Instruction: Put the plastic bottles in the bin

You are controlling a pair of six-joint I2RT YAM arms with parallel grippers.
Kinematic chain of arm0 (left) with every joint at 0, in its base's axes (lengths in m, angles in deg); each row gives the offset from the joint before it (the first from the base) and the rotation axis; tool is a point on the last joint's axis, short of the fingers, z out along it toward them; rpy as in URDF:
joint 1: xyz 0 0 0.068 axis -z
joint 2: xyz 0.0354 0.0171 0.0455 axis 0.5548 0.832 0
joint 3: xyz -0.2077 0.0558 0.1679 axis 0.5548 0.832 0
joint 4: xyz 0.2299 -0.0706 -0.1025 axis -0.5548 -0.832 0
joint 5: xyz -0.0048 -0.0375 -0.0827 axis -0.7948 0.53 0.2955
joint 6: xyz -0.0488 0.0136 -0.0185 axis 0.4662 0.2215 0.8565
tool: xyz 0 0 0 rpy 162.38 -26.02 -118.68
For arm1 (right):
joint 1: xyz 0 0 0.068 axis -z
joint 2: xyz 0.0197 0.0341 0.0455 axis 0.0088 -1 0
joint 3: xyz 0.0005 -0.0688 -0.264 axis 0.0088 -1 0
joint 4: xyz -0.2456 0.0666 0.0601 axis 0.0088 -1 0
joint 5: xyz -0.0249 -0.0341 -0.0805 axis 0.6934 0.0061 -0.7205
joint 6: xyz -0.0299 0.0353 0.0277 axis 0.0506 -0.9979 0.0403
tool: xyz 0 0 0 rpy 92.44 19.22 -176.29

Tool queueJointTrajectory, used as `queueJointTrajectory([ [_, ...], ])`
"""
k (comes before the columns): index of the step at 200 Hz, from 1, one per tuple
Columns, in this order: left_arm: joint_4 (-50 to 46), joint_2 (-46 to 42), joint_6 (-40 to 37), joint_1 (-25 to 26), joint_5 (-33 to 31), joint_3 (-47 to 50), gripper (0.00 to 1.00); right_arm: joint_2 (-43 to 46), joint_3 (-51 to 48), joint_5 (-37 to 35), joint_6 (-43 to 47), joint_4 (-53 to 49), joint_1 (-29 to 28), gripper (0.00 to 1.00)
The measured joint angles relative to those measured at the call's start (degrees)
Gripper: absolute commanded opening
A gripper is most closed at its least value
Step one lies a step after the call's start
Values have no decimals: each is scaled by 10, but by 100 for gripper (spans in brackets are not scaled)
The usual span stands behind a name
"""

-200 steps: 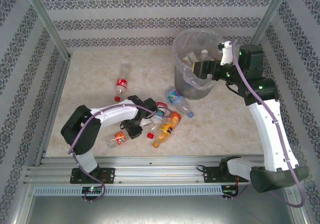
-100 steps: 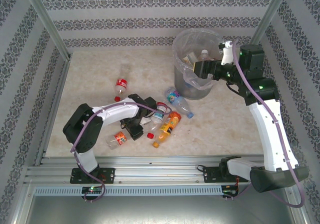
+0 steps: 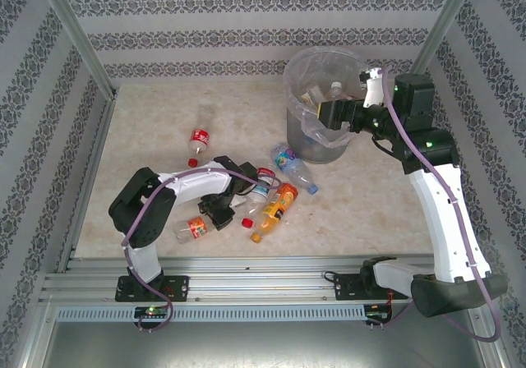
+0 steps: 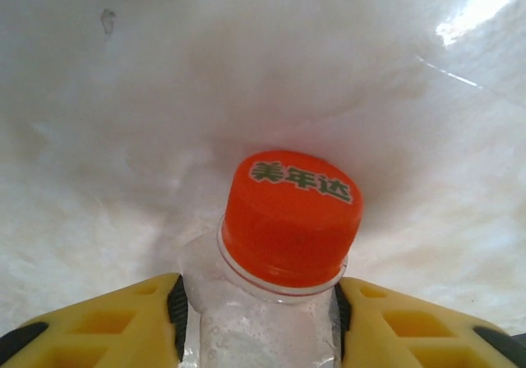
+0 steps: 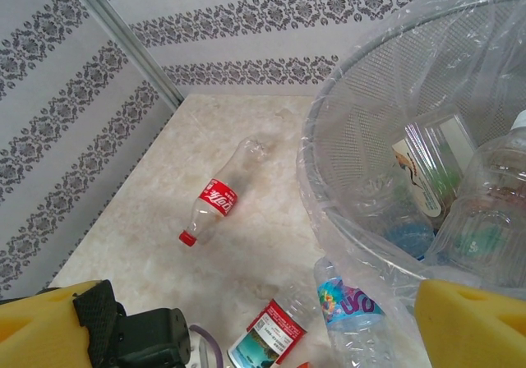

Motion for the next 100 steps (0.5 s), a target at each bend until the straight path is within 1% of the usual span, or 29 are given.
queueJointTrajectory([
  [52,-7,-7,7,-19,-11,-13,42,1,-7,0,-1,1,0,94],
  [64,-7,-14,11,-23,-11,-26,40,1,-7,0,-2,2,0,93],
  [100,-8,-47,19,-35,-9,-81,39,7,-14,1,-5,5,0,93],
])
